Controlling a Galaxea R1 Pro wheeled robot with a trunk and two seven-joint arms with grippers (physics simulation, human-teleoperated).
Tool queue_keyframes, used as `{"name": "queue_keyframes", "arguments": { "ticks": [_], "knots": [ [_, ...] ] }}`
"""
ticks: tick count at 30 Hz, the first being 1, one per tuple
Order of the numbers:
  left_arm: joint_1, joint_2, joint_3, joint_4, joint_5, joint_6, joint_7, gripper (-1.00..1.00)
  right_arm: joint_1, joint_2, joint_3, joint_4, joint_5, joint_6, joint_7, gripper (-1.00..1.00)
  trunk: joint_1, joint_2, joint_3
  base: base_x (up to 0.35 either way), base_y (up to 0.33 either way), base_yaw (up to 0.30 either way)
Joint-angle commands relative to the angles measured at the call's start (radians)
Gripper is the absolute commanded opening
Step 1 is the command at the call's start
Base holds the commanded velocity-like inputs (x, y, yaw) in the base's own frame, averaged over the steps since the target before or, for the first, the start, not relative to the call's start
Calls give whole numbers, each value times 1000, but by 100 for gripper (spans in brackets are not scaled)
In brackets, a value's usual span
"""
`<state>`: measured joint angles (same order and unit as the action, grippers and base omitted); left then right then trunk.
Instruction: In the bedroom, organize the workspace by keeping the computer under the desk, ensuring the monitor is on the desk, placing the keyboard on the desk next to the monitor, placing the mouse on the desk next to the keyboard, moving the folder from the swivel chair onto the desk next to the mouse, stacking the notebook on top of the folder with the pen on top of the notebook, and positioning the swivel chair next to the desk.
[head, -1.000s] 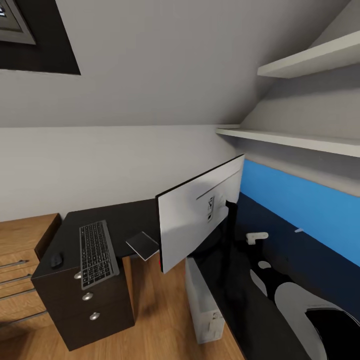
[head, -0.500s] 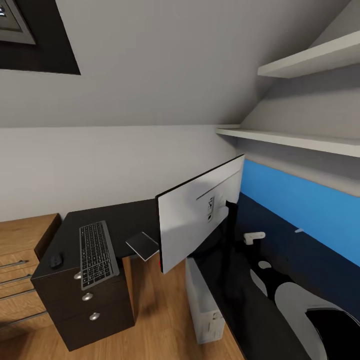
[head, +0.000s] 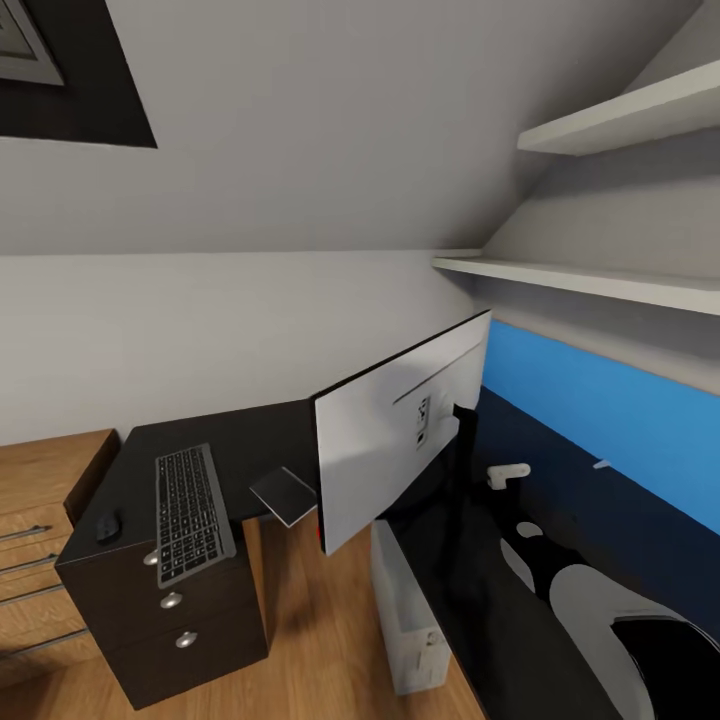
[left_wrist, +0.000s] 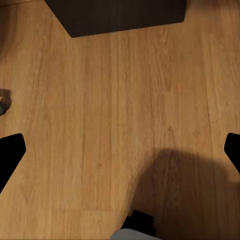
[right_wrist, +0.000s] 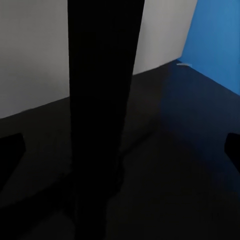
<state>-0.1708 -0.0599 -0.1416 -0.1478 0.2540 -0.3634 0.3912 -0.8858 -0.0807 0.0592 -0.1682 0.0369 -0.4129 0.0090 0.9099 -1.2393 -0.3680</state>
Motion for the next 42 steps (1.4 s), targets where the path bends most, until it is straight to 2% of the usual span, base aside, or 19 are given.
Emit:
{"name": "queue_keyframes", "arguments": {
  "ticks": [1, 22, 42],
  "knots": [
    [-1, 0, -9, 1, 8, -4, 5, 100, -1, -1, 5, 1, 1, -3, -1, 100, 0, -1, -1, 25, 0, 0],
    [-1, 0, -9, 1, 8, -3, 5, 100, -1, -1, 5, 1, 0, -3, -1, 100, 0, -1, -1, 98, 0, 0],
    [-1, 0, -9, 1, 8, -4, 4, 100, -1, -1, 4, 1, 0, -3, -1, 100, 0, -1, -1, 14, 7, 0]
  ]
}}
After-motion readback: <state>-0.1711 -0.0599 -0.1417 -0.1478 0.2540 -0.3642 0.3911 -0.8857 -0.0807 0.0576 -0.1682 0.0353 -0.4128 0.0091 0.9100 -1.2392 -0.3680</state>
